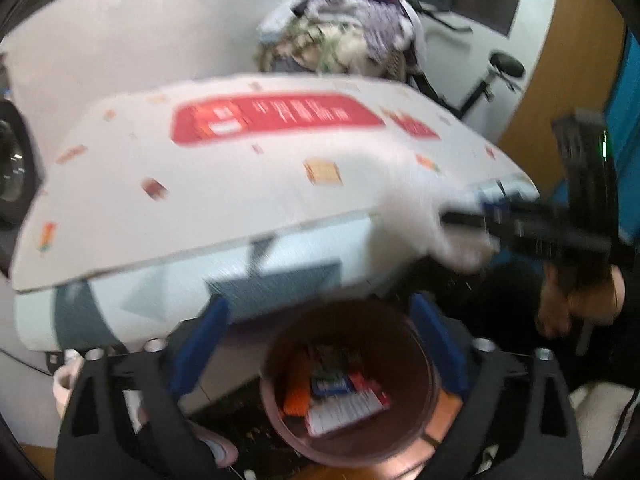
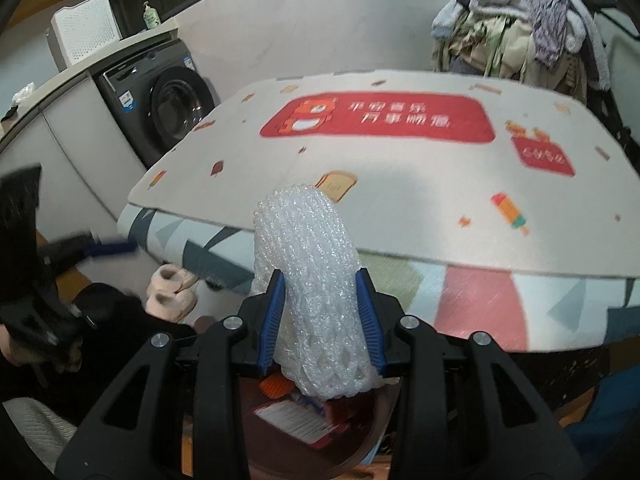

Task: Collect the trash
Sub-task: 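Lower the white foam net into the bin and open the right tool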

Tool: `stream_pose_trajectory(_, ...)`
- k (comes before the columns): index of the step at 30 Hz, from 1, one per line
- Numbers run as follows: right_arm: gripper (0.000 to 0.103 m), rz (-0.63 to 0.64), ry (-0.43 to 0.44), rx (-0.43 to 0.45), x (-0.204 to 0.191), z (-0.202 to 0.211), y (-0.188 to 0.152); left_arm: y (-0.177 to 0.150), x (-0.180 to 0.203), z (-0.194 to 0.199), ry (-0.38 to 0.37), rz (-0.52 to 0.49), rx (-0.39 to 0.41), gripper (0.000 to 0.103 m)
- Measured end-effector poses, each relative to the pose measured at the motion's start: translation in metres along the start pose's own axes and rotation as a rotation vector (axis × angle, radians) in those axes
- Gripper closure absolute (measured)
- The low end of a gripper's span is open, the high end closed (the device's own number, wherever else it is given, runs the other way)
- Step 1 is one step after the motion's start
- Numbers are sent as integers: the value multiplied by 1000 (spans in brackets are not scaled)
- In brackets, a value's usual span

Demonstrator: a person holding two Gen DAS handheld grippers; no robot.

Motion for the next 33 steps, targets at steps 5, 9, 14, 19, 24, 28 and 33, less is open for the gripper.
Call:
stream_pose_trajectory(5, 64, 46, 28, -53, -19, -8, -14, 20, -13, 17, 59, 14, 70, 7)
stream_pose_trajectory(9, 64, 68, 41, -104, -28, -18, -25, 25, -27, 21, 89, 44, 82, 6)
stream_pose_trajectory(14, 65, 79, 67, -163, -38, -28, -39, 22, -43, 26, 112, 75, 87, 6)
stream_pose_trajectory(19, 65, 110, 86, -252, -48, -43, -58, 18, -50, 24, 124, 92, 79, 6)
stream_pose_trajectory(24, 61, 136, 77, -315, -52, -55, -70, 15, -52, 22, 126, 100, 73, 6)
stream_pose_trajectory(28, 46, 131, 58, -337, -49, -60, -73, 14, -54, 20, 128, 105, 66, 6)
stream_pose_trajectory(33, 12, 128, 30, -338, -45, -61, -73, 12, -54, 18, 135, 101, 62, 6)
Point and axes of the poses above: each gripper's, at about its wrist camera, not at the fingertips, and z roughly against the way its jaws point, x to its right, y to its top, the point moved 9 cm from there along -z, roughly the way its jaws point, and after that the axes turned 6 degrees about z, right-handed, at the moved point
